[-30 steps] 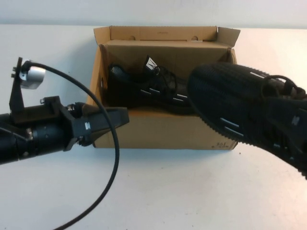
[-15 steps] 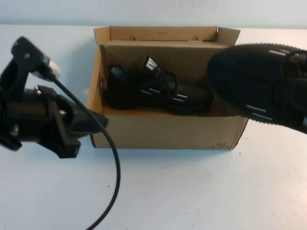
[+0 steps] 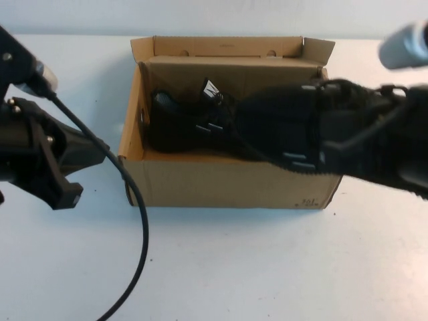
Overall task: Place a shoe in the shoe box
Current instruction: Place the shoe in the shoe box
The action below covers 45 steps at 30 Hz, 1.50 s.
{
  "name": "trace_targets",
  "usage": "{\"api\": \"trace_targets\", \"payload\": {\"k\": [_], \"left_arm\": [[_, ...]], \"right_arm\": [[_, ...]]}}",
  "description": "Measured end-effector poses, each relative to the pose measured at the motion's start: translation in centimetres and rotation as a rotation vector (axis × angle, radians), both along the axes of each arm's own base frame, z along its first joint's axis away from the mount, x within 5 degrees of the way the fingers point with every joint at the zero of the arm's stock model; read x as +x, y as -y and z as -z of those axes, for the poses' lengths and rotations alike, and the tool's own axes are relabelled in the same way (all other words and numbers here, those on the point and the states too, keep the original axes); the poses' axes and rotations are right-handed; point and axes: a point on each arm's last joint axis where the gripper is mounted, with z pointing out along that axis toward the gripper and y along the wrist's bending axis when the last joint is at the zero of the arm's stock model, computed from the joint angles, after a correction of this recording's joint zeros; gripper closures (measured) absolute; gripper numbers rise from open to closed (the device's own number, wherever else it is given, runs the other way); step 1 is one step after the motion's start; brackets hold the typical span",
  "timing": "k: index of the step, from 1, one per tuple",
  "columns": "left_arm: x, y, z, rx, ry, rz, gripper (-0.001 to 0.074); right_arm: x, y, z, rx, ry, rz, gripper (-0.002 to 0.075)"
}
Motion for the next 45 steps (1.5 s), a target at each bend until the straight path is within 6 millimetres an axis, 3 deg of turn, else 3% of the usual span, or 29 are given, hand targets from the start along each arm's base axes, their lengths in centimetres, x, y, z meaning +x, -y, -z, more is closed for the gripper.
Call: {"api": "trace_targets", "payload": {"k": [6,17,22,30,35,45], "left_arm": [[-1.1,-0.3,-1.0,-0.016,0.033,-0.016,0.0736],[-2.1,-1.6,-1.4,0.078,0.054,-0.104,0.0736],[-2.2,-1.7,-1.3,0.078,0.046,-0.113,0.0736],[-2.2,-1.7,-1.3,0.078,0.046,-0.115,0.0736],[-2.2,-1.7,-1.3,0.077,0.045,-0.116,0.0736],[-2.1,-1.7,-1.4,0.075,0.051,-0.12,0.0736]], "right_arm": [[5.2,-1.8,-0.1,0.045,-0.057,-0.056,0.0729],[15.1,-5.9,1.3,0.139,-0.176,-0.349,0.0729],[18.7,-7.7,3.2,0.16,-0.226,-0.374,0.0729],[21.1,-9.3,7.1,0.212,-0.352,-0.365,0.0729],[21.5,-9.4,8.0,0.219,-0.384,-0.36,0.0729],[22.6,-6.2,8.2,0.237,-0.462,-0.359,0.0729]]}}
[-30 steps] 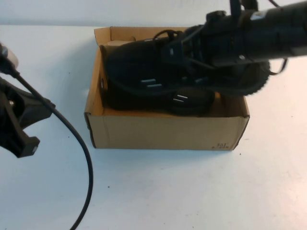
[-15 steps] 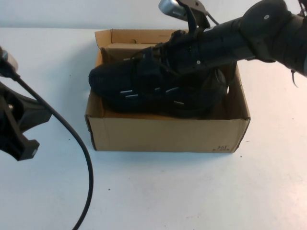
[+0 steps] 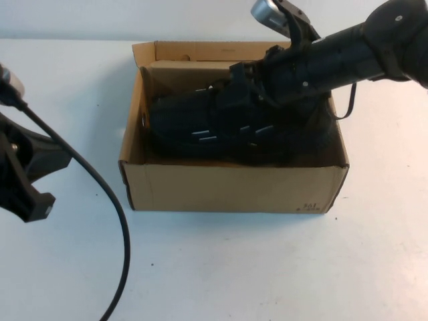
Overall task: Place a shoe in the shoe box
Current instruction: Place the shoe in the shoe box
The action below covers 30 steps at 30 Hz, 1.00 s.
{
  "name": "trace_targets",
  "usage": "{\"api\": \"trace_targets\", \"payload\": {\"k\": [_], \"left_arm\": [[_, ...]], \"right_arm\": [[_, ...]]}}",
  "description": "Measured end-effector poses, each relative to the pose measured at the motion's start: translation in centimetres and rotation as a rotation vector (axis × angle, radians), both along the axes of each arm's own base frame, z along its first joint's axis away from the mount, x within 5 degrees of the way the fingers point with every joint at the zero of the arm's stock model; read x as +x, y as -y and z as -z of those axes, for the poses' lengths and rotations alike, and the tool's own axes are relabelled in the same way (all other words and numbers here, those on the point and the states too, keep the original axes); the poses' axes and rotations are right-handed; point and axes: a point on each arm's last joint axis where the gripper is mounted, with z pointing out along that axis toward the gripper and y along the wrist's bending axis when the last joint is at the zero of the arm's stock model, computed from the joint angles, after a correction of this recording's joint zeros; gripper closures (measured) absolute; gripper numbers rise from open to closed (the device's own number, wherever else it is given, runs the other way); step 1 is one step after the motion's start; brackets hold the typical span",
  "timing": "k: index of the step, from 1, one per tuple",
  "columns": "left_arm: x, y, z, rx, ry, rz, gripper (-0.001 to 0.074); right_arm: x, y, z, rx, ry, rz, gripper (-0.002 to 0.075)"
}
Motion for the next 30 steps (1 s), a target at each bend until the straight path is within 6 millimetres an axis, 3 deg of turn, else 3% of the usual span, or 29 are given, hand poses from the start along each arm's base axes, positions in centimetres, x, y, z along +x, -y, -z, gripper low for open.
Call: {"api": "trace_targets", "payload": {"k": [14,25,30], "left_arm": [[0.0,0.0,0.0,0.0,0.0,0.0,0.0736],[0.0,0.0,0.0,0.0,0.001,-0.001,0.0736],[0.1,0.0,-0.1,-0.002,0.009,-0.004,0.0736]], "right_arm": [[0.0,-0.1,0.4,0.063,-0.077,-0.027,0.0729],[1.5,-0.9,4.3,0.074,-0.18,-0.01,0.0729],[1.6,-1.1,4.9,0.07,-0.196,-0.017,0.0728]]}}
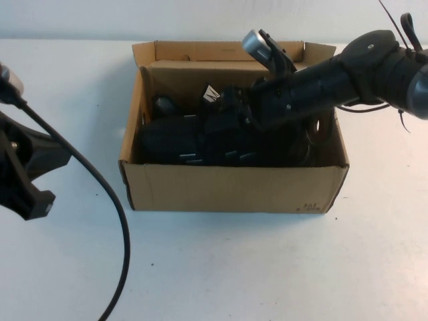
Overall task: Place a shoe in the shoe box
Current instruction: Place the shoe in the shoe box
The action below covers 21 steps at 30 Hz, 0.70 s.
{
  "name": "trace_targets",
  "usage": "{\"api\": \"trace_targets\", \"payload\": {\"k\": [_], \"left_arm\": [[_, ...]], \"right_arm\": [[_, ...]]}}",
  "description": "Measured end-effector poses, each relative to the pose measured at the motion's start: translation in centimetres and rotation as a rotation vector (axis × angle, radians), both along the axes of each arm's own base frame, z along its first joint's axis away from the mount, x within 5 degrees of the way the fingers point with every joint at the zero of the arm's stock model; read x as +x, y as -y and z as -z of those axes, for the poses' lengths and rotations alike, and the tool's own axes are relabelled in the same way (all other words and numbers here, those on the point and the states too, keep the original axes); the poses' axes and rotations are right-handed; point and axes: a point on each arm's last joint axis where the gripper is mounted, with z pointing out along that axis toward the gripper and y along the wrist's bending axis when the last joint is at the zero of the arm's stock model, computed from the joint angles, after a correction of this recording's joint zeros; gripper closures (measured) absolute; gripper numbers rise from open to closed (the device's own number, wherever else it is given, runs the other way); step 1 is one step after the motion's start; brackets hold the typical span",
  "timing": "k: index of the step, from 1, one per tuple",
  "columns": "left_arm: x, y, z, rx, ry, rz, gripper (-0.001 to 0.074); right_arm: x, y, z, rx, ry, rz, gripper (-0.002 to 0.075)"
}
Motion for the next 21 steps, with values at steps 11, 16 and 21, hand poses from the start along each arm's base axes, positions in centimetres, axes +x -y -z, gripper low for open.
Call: {"api": "trace_targets", "payload": {"k": [11,16,21], "left_arm": [[0.02,0.0,-0.01,-0.001,0.002,-0.001,0.0736],[0.02,0.0,-0.01,-0.002,0.001,-0.002,0.0736],[0.02,0.0,-0.01,-0.003,0.0,-0.003,0.0736]], "right_arm": [[-0.86,-0.53,0.15,0.022,-0.069,-0.067,0.064],[-0.88,-0.51,0.19,0.018,-0.074,-0.067,0.0636],[-0.86,-0.32,0.49,-0.022,-0.068,-0.068,0.0556]]}}
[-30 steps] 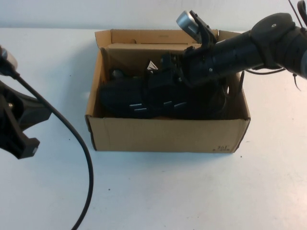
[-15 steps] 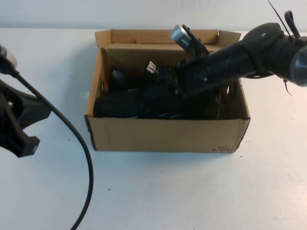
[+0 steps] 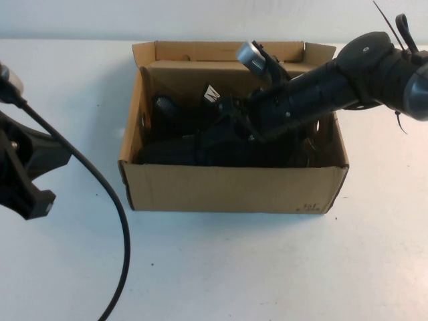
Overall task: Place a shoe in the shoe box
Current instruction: Place the shoe in the shoe box
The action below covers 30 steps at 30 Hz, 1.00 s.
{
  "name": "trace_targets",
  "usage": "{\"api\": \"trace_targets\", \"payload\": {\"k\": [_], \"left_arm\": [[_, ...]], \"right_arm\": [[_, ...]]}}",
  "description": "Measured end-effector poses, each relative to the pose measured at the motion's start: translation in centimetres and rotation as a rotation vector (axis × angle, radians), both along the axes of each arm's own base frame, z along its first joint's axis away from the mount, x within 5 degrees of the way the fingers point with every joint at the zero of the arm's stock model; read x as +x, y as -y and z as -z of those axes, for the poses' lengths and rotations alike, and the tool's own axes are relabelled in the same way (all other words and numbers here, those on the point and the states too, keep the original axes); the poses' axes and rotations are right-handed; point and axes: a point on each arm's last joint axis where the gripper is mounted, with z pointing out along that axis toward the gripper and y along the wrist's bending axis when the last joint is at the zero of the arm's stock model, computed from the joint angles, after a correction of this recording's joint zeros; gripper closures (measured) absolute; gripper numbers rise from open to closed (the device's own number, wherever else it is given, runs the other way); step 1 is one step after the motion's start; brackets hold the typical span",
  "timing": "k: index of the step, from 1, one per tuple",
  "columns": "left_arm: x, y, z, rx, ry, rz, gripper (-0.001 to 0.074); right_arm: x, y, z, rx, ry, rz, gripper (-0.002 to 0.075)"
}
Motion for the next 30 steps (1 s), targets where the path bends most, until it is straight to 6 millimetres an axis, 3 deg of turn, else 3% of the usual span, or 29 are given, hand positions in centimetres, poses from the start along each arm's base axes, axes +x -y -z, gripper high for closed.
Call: {"api": "trace_targets", "payload": {"k": [5,8,30], "left_arm": [[0.0,0.0,0.0,0.0,0.0,0.0,0.0736],[0.0,0.0,0.0,0.0,-0.002,0.001,0.0736],[0.0,0.0,0.0,0.0,-0.004,0.0,0.0736]], "right_arm": [[0.0,0.3,0.4,-0.06,0.026,-0.021,0.0323],[0.0,0.4,0.6,-0.09,0.04,-0.033,0.0238],[0.3,1.8,1.9,-0.312,0.074,-0.019,0.0241]]}}
